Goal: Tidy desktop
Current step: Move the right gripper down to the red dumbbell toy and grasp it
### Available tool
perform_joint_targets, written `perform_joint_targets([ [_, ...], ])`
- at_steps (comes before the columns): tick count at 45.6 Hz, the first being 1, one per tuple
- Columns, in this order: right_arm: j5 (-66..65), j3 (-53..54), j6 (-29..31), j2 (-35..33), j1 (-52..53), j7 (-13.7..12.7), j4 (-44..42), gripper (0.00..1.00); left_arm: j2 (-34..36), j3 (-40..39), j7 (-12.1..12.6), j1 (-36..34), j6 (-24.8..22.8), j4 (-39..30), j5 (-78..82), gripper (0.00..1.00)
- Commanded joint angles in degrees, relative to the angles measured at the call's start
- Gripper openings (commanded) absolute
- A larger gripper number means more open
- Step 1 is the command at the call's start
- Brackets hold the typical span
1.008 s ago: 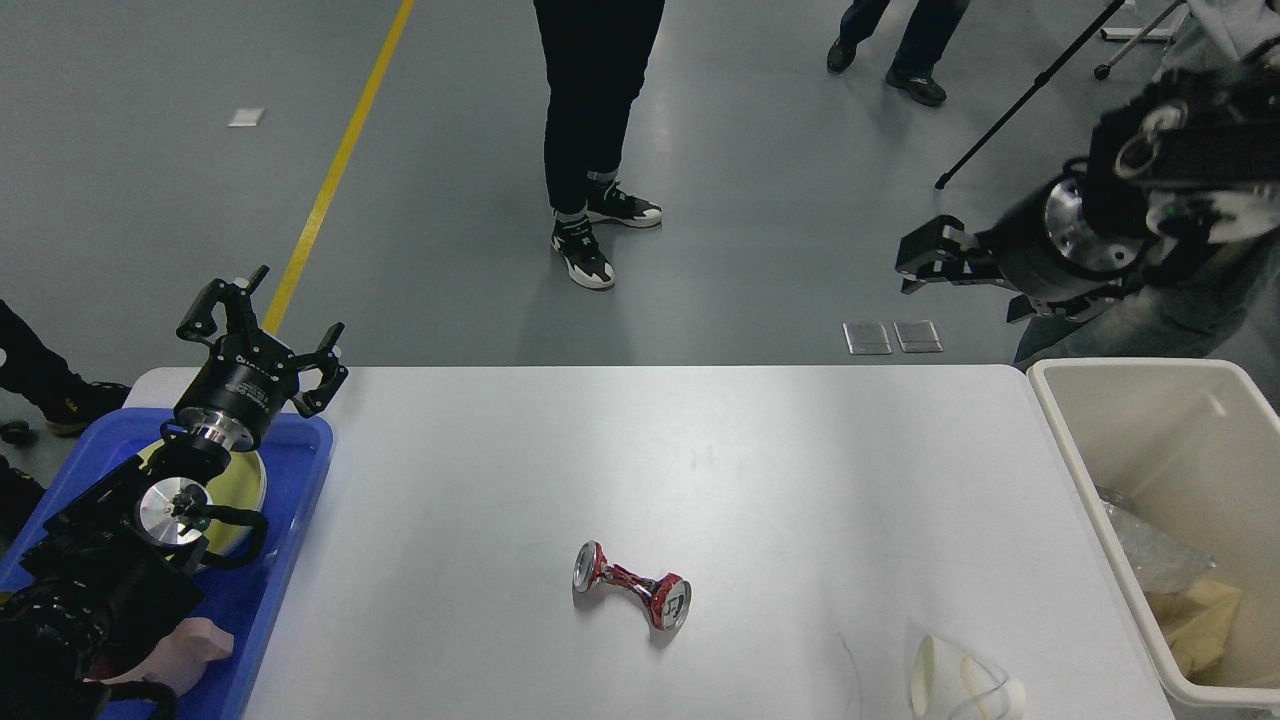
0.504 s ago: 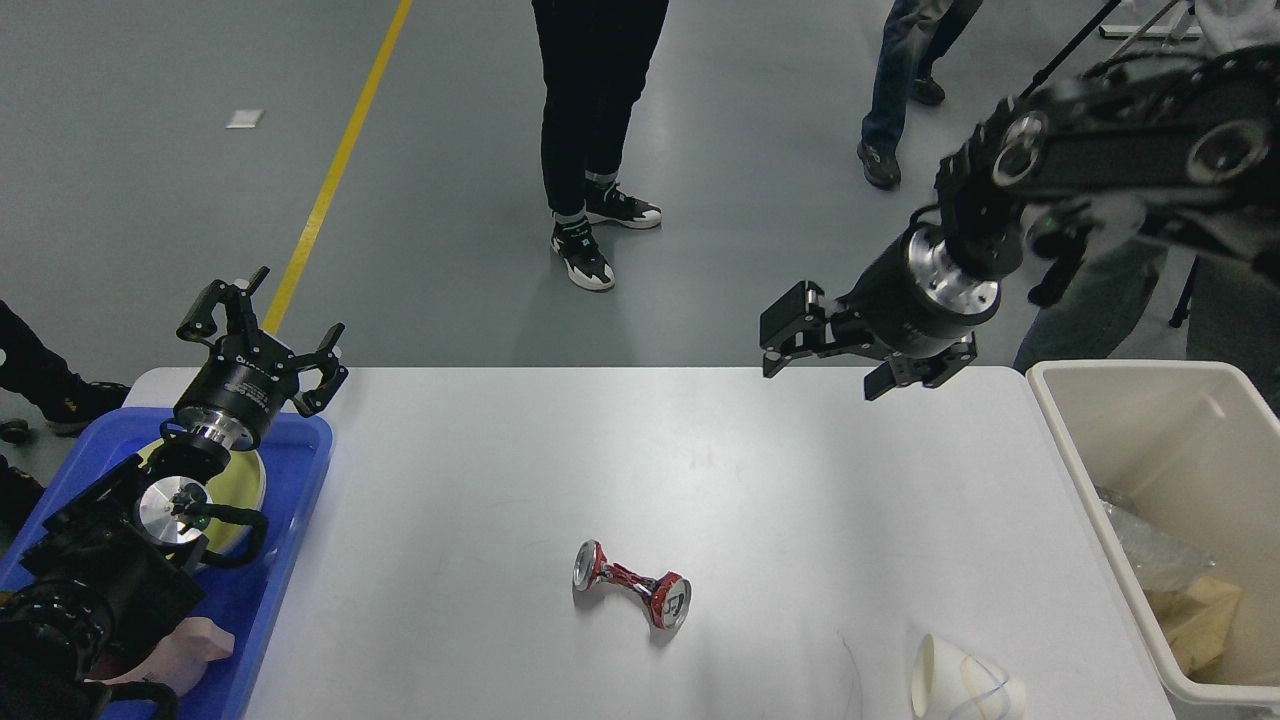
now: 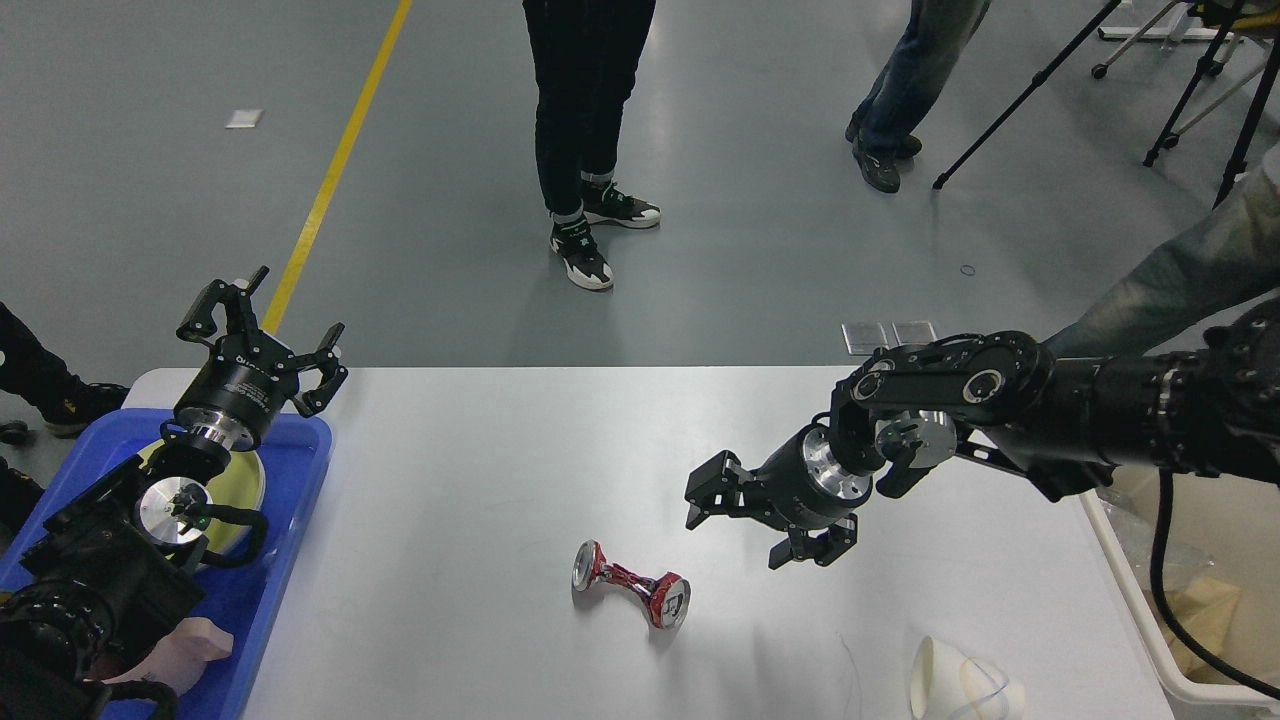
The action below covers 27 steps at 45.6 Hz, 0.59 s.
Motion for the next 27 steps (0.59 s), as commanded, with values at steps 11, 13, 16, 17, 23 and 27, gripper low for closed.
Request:
perform_joint_targets([
  [11, -0.09, 6.43, -1.58, 3.7, -7.26, 0.08, -2.43, 1.0, 0.0, 0.0, 0.08, 0.0, 0.0, 0.0, -0.05, 0.96],
  [13, -0.09, 7.04, -1.67, 4.66, -7.88, 0.08, -3.4, 1.0, 0.0, 0.0, 0.08, 0.0, 0.0, 0.0, 0.03, 0.96],
  [16, -0.09, 7.4, -2.11, 6.07, -8.75, 0.08, -5.07, 1.0, 0.0, 0.0, 0.08, 0.0, 0.0, 0.0, 0.03, 0.96],
  [17, -0.09, 7.4, -2.46, 6.51, -9.11, 0.08, -5.68, 1.0, 0.0, 0.0, -0.01, 0.0, 0.0, 0.0, -0.05, 0.96],
  [23, -0.17, 7.4, -4.48, 8.18, -10.43, 0.08, -7.0, 1.0, 0.0, 0.0, 0.08, 0.0, 0.0, 0.0, -0.05, 0.96],
  [27, -0.17, 7.4, -5.8, 8.71, -11.13, 0.08, -7.09, 1.0, 0.0, 0.0, -0.01, 0.0, 0.0, 0.0, 0.03, 0.96],
])
